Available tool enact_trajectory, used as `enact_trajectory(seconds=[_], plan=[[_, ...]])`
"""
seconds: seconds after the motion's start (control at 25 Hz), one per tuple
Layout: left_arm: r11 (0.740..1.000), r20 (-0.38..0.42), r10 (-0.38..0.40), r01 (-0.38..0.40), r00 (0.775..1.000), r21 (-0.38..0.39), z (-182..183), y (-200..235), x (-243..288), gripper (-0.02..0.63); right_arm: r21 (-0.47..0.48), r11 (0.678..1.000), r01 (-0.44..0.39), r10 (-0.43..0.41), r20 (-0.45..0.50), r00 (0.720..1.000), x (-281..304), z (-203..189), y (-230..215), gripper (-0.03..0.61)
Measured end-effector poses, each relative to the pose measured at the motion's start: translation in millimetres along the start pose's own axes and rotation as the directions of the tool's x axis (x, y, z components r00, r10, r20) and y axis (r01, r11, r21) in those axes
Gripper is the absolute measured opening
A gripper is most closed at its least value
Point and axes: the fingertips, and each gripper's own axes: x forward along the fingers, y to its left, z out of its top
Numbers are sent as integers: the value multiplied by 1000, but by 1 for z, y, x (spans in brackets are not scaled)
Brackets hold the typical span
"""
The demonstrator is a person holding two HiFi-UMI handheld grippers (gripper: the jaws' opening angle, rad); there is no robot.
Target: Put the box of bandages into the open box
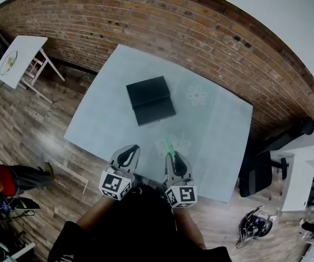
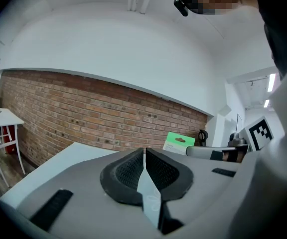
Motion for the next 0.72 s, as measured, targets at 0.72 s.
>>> enact_trajectory(seconds=[0.72], plan=[[999, -26, -19, 17, 999, -42, 8, 72, 45, 43, -40, 998, 40, -42, -60, 997, 82, -14, -5, 98]])
